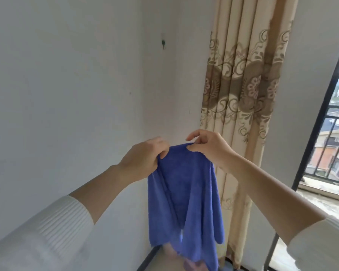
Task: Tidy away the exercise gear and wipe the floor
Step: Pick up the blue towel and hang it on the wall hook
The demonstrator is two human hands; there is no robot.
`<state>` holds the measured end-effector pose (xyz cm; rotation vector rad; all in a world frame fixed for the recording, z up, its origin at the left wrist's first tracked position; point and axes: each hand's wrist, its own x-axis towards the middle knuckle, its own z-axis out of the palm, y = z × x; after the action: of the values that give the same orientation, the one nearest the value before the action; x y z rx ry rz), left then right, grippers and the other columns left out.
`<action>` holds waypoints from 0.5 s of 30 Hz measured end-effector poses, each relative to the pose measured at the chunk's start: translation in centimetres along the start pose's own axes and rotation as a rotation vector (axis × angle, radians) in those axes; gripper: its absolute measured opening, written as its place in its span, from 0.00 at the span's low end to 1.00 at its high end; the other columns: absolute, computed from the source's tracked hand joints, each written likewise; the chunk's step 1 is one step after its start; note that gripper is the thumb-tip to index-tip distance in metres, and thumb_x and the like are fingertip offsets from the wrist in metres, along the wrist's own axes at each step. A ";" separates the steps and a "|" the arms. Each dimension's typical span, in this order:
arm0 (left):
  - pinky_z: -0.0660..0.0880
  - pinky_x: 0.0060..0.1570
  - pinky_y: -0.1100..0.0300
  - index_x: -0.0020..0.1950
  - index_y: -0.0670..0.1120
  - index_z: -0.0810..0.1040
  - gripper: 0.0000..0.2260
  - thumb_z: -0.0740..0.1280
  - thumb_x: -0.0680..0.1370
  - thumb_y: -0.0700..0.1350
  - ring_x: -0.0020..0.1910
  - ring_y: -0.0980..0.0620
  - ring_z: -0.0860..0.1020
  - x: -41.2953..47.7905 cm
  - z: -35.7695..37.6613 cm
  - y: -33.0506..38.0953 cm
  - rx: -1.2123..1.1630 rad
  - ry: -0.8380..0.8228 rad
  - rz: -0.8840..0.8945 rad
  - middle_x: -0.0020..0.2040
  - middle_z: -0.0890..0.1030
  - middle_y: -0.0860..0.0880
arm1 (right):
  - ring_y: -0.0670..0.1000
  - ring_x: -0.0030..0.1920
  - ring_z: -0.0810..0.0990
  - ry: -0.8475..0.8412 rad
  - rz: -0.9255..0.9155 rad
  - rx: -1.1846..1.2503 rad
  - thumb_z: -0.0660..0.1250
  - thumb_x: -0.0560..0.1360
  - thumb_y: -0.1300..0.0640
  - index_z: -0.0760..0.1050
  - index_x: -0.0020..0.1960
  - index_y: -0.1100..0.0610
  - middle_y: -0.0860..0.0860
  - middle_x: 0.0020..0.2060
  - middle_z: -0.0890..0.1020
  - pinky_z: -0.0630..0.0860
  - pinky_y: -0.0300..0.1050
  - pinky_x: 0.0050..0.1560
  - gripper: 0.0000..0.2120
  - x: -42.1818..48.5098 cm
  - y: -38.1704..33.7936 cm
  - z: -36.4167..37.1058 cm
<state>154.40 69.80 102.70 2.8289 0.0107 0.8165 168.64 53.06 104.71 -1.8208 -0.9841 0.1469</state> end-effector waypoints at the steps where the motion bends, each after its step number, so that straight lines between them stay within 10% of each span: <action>1: 0.68 0.33 0.57 0.39 0.50 0.69 0.18 0.55 0.66 0.26 0.34 0.52 0.69 2.0 0.5 -1.5 0.020 -0.026 0.028 0.40 0.72 0.55 | 0.49 0.35 0.73 -0.022 -0.001 0.029 0.70 0.71 0.64 0.80 0.45 0.54 0.50 0.33 0.76 0.70 0.42 0.40 0.06 2.2 0.4 -0.7; 15: 0.73 0.53 0.57 0.66 0.51 0.75 0.29 0.53 0.72 0.28 0.56 0.52 0.75 28.2 0.3 -16.8 0.247 -0.025 0.050 0.61 0.74 0.55 | 0.51 0.39 0.76 -0.027 -0.242 -0.127 0.66 0.73 0.68 0.84 0.41 0.51 0.58 0.42 0.83 0.70 0.39 0.44 0.14 31.9 4.0 -6.1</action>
<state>179.22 87.97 114.12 3.0824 0.0409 0.8428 194.97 69.75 114.66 -1.8006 -1.2479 -0.0404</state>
